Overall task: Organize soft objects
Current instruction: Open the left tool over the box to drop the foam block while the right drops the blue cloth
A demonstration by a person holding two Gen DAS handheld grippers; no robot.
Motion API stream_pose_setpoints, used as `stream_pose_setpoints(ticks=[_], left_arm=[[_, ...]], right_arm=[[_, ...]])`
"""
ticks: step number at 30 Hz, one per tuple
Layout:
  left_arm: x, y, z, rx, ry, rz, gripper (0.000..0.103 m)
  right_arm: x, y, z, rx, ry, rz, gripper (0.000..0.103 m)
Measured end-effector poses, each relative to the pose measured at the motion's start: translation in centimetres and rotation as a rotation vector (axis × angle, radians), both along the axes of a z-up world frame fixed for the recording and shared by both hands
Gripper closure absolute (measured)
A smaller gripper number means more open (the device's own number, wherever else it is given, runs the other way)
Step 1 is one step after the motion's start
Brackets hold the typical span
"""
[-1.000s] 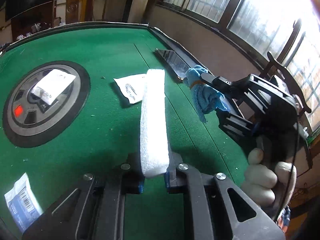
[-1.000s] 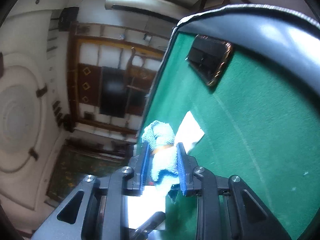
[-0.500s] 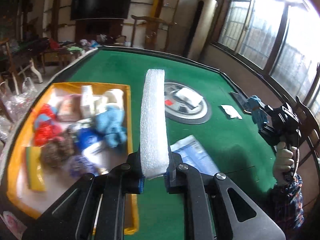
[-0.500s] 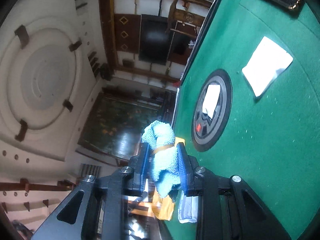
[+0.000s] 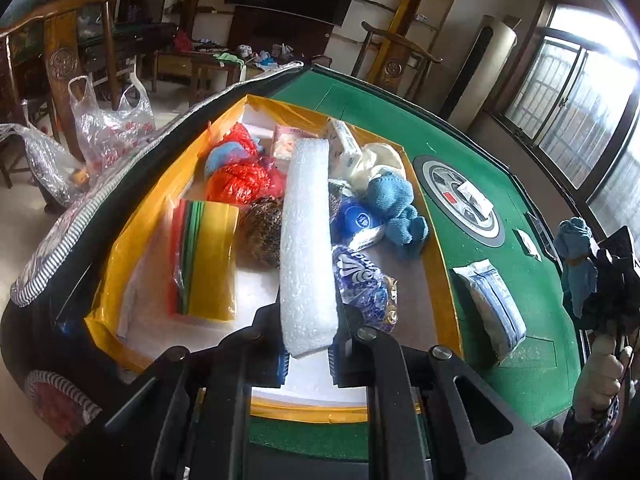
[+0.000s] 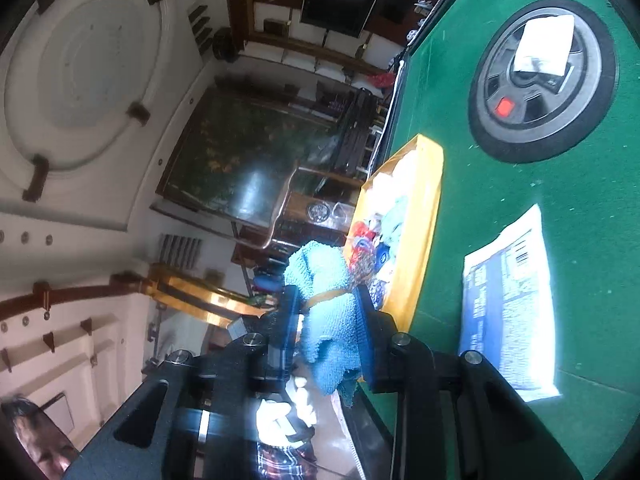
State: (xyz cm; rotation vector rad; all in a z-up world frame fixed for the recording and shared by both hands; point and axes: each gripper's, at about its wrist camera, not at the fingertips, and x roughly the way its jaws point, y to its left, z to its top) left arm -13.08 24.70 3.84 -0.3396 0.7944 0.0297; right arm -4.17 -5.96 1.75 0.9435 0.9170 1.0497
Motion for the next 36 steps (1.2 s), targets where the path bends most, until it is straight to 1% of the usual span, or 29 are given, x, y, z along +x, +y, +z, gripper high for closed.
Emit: stream_pose_setpoints(ticks=[6,7,8,9,10,11,12,14,16,19,20,24,28,30,33,34,36], left_arm=[[0.1,1.4,-1.9,-0.029,0.061,0.022,0.089],[0.1,1.4,-2.0,-0.019,0.061,0.022,0.085],[0.1,1.2,-1.9,0.0,0.06,0.021,0.076],[0.0,1.2,-1.8,0.014,0.062,0.024,0.071],[-0.1,1.3,-1.7,0.016,0.059,0.028,0.059],[-0.2,1.5,-1.5,0.008,0.049,0.035,0.05],[-0.5,1.8,-1.2,-0.004,0.032,0.043,0.047],[-1.2,2.6,-0.3,-0.02,-0.007,0.065,0.046],[-1.9,3.5,0.5,-0.02,-0.039,0.098,0.046],[-2.8,4.7,1.6,-0.004,-0.071,0.147,0.04],[-3.0,5.0,1.8,0.013,-0.076,0.166,0.039],[-3.7,5.5,2.5,0.113,-0.089,0.225,0.038],[-3.6,5.8,2.3,0.201,-0.072,0.261,0.038],[-3.6,5.8,2.1,0.226,-0.059,0.271,0.038],[-3.5,5.8,1.8,0.247,-0.044,0.281,0.038],[-3.5,5.7,1.8,0.256,-0.04,0.285,0.038],[-3.4,5.4,1.8,0.274,-0.03,0.292,0.038]], right_arm=[[-0.3,5.4,0.9,-0.106,-0.041,0.085,0.078],[-0.2,6.3,0.9,-0.126,-0.044,0.101,0.078],[-0.2,7.2,0.8,-0.146,-0.048,0.115,0.078],[-0.2,8.1,0.8,-0.169,-0.053,0.129,0.078],[-0.3,8.9,0.9,-0.191,-0.061,0.144,0.078],[-0.3,9.6,0.9,-0.215,-0.069,0.162,0.078],[-0.7,10.6,0.8,-0.239,-0.076,0.177,0.078],[-0.7,12.3,0.7,-0.3,-0.096,0.205,0.078],[-0.8,14.1,0.8,-0.352,-0.115,0.243,0.078],[-1.4,16.3,0.4,-0.461,-0.156,0.29,0.078],[-1.6,17.1,0.3,-0.501,-0.17,0.305,0.078],[-2.3,20.1,-0.4,-0.72,-0.258,0.329,0.078],[-2.8,21.5,-1.0,-0.944,-0.365,0.295,0.077],[-3.2,21.8,-0.6,-0.977,-0.398,0.274,0.076],[-3.2,21.4,-0.2,-1.019,-0.416,0.223,0.067],[-3.2,21.0,0.0,-1.016,-0.421,0.212,0.066],[-3.4,20.4,0.7,-0.967,-0.417,0.219,0.066]])
